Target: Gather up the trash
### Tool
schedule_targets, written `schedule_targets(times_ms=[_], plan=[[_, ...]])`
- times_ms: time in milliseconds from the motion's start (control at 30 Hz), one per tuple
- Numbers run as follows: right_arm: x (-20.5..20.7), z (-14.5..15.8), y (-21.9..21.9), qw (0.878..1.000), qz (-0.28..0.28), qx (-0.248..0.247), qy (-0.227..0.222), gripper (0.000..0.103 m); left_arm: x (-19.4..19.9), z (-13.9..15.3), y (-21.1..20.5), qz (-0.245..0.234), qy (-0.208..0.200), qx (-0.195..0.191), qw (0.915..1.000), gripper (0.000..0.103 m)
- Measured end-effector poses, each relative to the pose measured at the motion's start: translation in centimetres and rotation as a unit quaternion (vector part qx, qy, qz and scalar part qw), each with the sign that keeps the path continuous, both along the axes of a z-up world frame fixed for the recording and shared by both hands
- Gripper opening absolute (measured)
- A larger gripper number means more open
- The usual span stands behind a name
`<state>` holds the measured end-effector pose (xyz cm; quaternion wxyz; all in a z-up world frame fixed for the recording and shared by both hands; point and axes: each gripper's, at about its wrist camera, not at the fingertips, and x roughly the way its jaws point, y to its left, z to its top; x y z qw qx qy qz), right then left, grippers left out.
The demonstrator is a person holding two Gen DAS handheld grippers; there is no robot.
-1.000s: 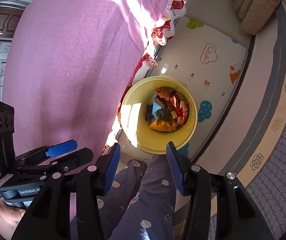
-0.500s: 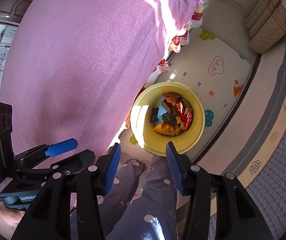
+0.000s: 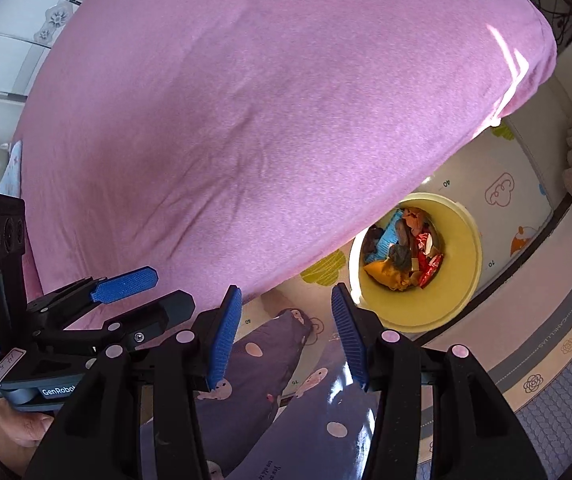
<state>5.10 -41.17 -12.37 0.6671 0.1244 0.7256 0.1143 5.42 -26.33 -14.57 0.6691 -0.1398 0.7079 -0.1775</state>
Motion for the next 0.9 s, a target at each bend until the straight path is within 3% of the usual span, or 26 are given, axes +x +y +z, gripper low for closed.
schedule_targets(times_ms=[300, 500, 567, 767, 900], plan=[[1.4, 1.6, 11.1, 0.996, 0.084, 0.013, -0.038, 0.047, -1.5, 1.9, 11.1, 0.082, -0.026, 0.016, 0.9961, 0.076], [1.7, 5.5, 15.4, 0.984, 0.134, -0.013, -0.118, 0.049, -3.0, 5.4, 15.4, 0.118, -0.076, 0.051, 0.9888, 0.083], [1.6, 7.3, 16.1, 0.977, 0.145, -0.021, -0.154, 0.062, -3.2, 6.9, 16.6, 0.13, -0.095, 0.065, 0.9848, 0.085], [2.1, 12.4, 17.3, 0.954, 0.184, -0.026, -0.235, 0.072, -4.4, 12.2, 19.2, 0.194, -0.147, 0.126, 0.9617, 0.096], [2.1, 15.9, 17.8, 0.94, 0.202, -0.013, -0.276, 0.079, -5.6, 16.7, 19.9, 0.249, -0.198, 0.154, 0.9354, 0.099]])
